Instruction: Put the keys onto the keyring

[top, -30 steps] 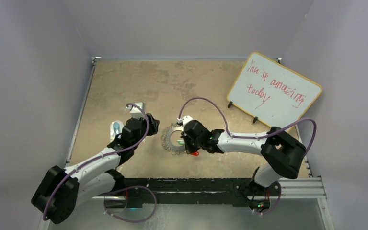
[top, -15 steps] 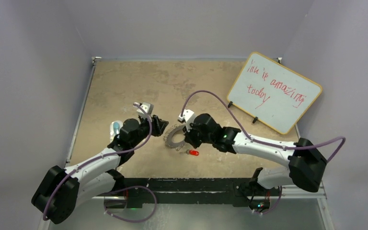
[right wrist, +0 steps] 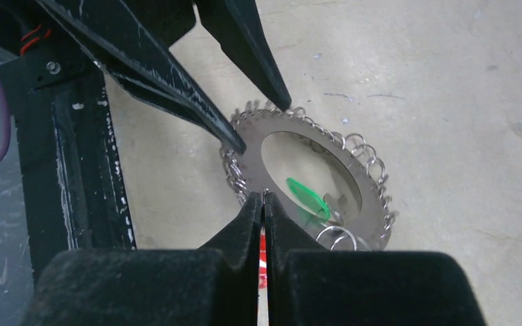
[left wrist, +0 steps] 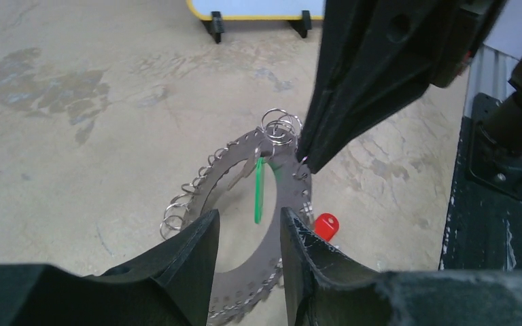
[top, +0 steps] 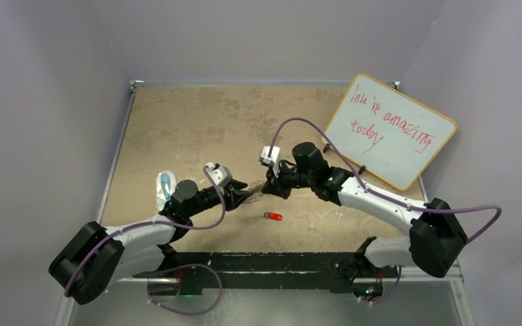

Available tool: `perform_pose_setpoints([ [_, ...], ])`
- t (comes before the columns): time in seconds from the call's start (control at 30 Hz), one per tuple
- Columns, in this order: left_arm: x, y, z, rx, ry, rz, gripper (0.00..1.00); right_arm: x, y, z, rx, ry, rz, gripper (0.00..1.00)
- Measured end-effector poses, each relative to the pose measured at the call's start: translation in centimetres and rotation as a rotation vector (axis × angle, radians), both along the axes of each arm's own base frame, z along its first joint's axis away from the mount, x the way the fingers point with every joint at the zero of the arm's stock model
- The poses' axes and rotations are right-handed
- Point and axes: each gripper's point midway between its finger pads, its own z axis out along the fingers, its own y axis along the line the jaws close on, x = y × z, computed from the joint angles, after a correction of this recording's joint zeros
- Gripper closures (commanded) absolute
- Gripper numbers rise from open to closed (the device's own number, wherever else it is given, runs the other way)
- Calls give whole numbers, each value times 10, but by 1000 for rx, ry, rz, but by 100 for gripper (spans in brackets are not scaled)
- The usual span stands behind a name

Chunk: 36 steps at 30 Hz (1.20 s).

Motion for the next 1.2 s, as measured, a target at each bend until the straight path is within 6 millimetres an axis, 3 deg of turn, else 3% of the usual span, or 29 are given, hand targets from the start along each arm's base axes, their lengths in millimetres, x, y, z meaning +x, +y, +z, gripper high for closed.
perform_pose_setpoints([
  [0.47, -25, -28, 1, 3, -143, -196, 77, -5, 15, 20, 68, -25, 180, 100],
  [0.7, -28, -29, 6, -12, -174, -203, 86, -11, 19, 27, 101, -23, 227, 100],
  [1.2, -25, -20, 19, -38, -217, -140, 80, -14, 25, 29, 130, -5, 279, 100],
])
